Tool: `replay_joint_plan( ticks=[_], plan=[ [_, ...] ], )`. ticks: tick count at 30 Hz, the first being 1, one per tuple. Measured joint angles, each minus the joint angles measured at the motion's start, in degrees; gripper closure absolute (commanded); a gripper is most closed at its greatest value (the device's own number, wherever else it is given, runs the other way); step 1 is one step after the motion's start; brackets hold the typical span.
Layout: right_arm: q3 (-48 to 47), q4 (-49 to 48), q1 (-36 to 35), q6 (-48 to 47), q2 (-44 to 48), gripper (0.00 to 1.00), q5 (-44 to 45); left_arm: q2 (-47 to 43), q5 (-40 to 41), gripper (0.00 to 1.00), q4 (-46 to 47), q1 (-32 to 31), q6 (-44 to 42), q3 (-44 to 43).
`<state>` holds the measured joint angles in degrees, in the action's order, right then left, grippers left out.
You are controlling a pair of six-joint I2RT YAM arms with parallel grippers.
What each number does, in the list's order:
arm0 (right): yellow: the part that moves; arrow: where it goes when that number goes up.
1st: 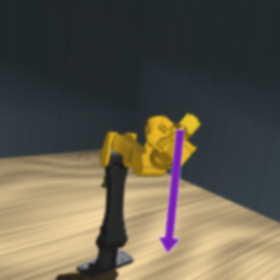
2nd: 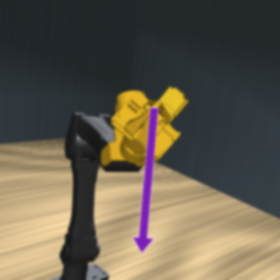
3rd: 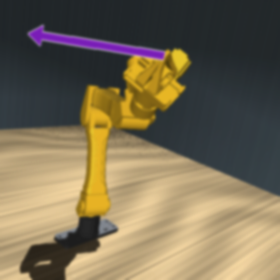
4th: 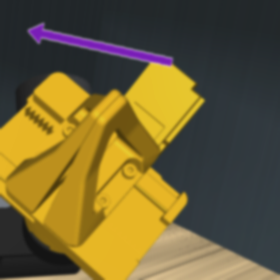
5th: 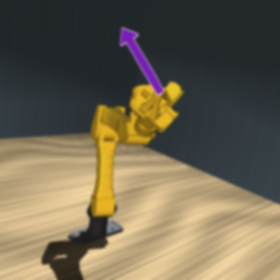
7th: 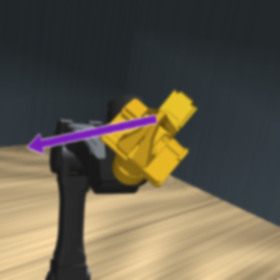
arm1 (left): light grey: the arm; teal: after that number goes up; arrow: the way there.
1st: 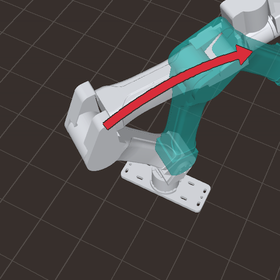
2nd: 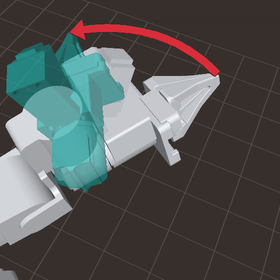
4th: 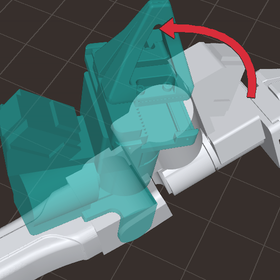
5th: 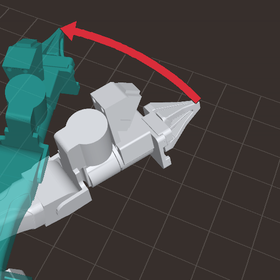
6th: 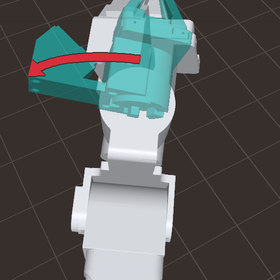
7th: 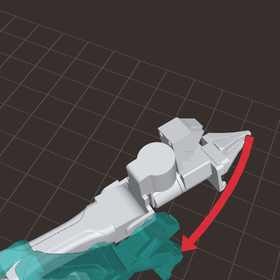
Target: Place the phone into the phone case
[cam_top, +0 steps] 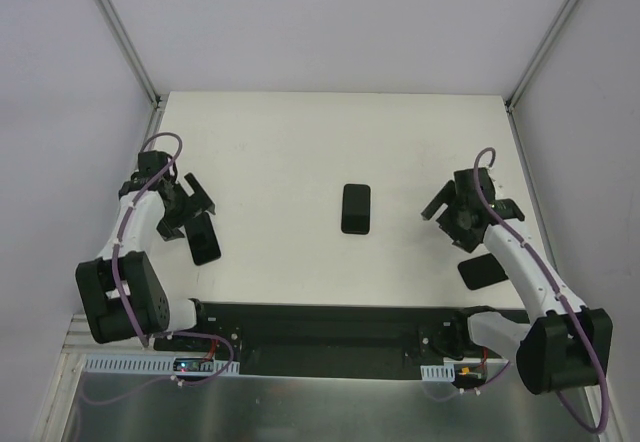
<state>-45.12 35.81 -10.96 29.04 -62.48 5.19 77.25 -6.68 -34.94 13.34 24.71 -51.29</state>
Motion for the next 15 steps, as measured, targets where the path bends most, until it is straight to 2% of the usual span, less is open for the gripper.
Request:
replay_joint_plan(
  ticks=[4, 7, 15],
  plan=[
    [-4.81, 8.11, 2.97, 6.45, -2.32, 0.03, 12.41, -5.62, 0.26, 0.02, 0.07, -2.38, -0.48, 0.07],
    [-4.57, 12.68, 6.60, 10.95, -1.97, 0.01, 18.69, -8.96, 0.26, 0.03, 0.24, -3.67, -0.76, 0.50],
    [0.79, 16.28, 19.32, 14.67, -4.61, 0.08, 22.03, -14.73, 1.62, 0.02, -0.02, -3.96, -0.07, 2.60]
  ],
)
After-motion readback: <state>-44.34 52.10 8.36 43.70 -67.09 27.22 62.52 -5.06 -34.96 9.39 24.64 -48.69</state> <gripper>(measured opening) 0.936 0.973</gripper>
